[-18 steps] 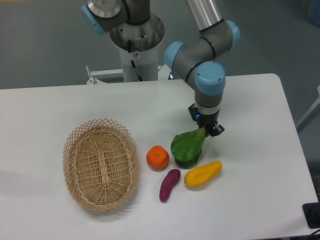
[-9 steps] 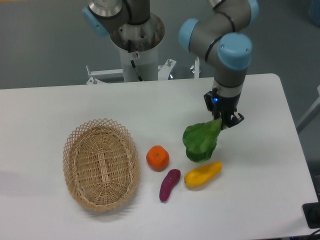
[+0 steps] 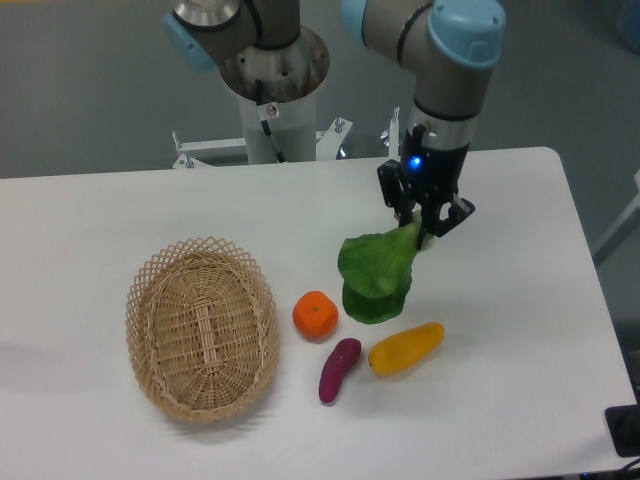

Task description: Pick up the green vegetable from the table

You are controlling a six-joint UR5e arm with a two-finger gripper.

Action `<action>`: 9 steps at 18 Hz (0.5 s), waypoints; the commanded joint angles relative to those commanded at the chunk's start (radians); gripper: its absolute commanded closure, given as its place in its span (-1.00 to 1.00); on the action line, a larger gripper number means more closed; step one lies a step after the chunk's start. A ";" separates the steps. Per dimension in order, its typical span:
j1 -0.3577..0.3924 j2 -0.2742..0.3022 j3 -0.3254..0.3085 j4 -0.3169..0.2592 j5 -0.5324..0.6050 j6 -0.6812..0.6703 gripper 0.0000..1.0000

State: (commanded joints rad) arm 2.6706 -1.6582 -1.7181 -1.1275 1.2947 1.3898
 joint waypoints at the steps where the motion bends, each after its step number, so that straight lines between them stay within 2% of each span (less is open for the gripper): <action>1: 0.000 0.000 0.003 0.000 0.000 0.000 0.26; 9: -0.003 -0.002 0.015 0.002 0.000 -0.002 0.26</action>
State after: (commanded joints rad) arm 2.6676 -1.6598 -1.7027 -1.1259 1.2947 1.3883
